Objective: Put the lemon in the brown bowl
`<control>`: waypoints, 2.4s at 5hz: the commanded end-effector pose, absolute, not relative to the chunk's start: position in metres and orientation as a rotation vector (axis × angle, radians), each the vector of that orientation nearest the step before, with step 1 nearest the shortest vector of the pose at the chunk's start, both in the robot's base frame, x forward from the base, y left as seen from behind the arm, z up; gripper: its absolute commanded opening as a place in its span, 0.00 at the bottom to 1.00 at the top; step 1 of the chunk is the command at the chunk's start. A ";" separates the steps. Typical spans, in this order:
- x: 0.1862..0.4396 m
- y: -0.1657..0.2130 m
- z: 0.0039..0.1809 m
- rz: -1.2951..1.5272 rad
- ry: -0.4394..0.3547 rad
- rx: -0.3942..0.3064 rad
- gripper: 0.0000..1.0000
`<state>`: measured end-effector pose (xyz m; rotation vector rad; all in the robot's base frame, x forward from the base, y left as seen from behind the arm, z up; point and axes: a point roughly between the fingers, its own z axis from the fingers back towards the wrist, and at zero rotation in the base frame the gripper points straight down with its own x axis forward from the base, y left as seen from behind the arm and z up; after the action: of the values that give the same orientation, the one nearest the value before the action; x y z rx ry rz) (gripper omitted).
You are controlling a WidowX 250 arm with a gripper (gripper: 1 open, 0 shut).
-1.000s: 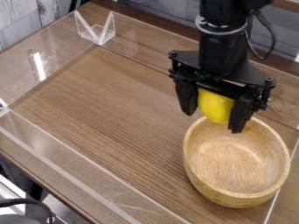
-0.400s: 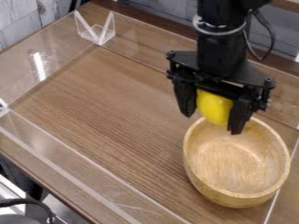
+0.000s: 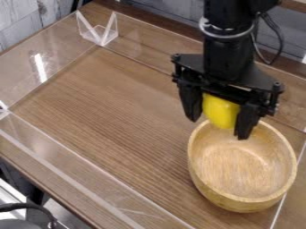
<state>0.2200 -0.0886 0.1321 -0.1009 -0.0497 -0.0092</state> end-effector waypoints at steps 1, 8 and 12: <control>0.220 -0.091 0.145 -0.017 -0.104 -0.114 0.00; 0.210 -0.117 0.121 -0.048 -0.123 -0.124 1.00; 0.198 -0.127 0.108 -0.057 -0.089 -0.128 1.00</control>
<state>0.1949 -0.1225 0.1007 -0.1128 -0.0615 -0.0479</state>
